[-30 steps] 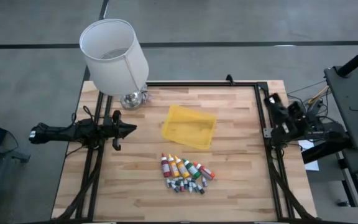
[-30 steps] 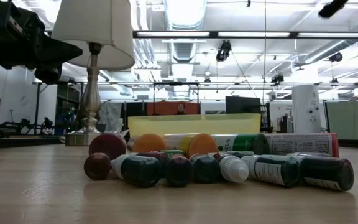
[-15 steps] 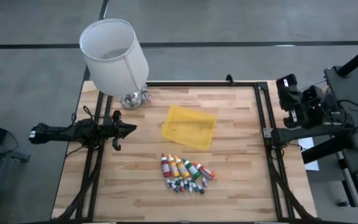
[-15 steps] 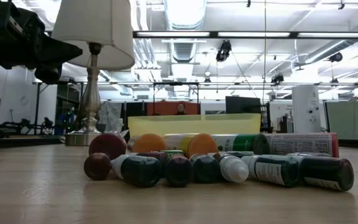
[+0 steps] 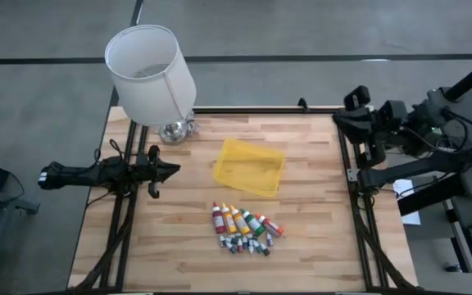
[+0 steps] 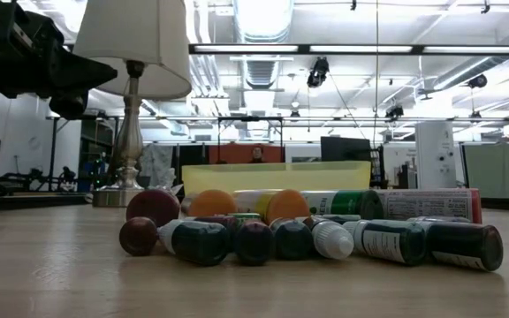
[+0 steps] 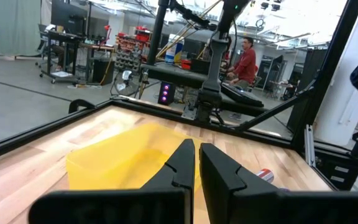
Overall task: Pick & Place food coloring
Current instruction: Put the large orange food coloring bottle into the yellow bin
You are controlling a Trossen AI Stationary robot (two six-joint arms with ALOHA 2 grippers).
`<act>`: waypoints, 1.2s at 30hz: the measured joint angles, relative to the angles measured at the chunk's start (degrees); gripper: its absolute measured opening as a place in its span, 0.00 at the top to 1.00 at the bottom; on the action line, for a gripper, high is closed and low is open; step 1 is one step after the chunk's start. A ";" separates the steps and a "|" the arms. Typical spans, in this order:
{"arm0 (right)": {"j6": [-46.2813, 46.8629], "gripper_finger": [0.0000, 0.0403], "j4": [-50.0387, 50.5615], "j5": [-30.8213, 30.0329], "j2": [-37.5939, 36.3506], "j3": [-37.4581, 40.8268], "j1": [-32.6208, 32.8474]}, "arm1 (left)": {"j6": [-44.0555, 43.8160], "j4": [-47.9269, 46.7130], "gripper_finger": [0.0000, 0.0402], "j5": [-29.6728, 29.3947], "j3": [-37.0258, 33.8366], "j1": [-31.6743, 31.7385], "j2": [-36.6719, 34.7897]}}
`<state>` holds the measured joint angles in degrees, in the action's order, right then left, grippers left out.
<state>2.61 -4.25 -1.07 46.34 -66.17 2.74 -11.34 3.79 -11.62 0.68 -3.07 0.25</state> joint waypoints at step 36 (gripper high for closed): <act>16.85 0.96 26.34 7.62 30.20 -18.91 8.30 | 0.00 0.00 1.00 0.00 0.00 0.00 0.00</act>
<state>19.46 22.09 6.55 76.53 -85.08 11.04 -11.34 3.79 -11.62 0.68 -3.07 0.25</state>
